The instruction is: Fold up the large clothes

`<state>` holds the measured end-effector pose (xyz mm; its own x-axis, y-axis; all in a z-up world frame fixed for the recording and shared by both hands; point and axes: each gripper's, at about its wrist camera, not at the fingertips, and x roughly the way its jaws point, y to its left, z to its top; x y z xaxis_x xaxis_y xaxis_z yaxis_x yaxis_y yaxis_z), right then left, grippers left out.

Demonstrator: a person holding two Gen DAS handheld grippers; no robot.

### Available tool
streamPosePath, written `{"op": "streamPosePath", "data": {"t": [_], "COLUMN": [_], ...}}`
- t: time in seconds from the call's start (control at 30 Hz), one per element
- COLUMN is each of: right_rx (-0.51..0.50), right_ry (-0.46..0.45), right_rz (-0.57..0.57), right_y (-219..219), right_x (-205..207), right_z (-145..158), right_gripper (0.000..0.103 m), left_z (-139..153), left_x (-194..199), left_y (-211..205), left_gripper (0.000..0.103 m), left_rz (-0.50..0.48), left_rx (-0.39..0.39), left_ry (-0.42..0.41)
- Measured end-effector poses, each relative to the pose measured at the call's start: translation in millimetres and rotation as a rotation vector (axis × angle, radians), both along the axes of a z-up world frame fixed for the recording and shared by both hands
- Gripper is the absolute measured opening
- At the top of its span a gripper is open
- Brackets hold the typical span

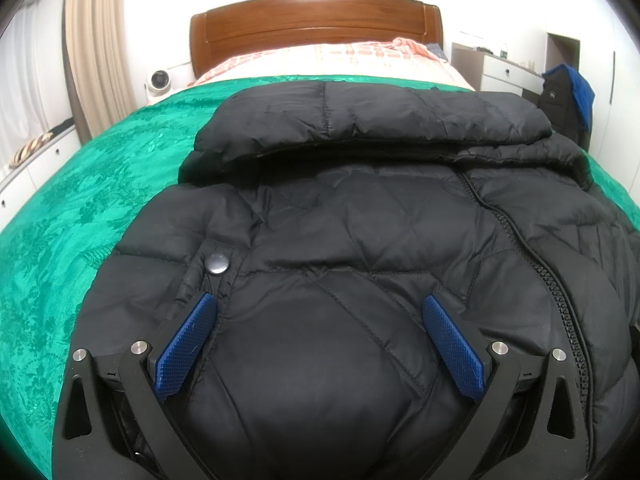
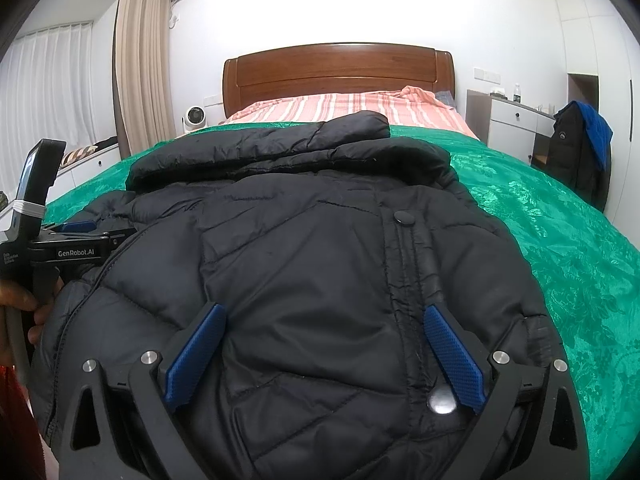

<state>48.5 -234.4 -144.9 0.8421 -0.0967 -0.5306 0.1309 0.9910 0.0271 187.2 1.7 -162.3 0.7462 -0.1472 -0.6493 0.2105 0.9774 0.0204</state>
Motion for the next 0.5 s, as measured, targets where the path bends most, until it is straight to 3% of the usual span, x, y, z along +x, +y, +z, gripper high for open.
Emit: {"op": "streamPosePath", "data": {"t": [0.5], "right_rx": [-0.004], "right_ry": [0.003], "right_rz": [0.002], "right_y": [0.7], "right_x": [0.4], "right_z": [-1.1], "right_gripper": [0.100], "left_z": [0.0], "left_x": [0.1], "left_y": [0.6], "left_gripper": [0.103], "left_rz": [0.002], "left_rx": [0.006], "left_ry": [0.001]}}
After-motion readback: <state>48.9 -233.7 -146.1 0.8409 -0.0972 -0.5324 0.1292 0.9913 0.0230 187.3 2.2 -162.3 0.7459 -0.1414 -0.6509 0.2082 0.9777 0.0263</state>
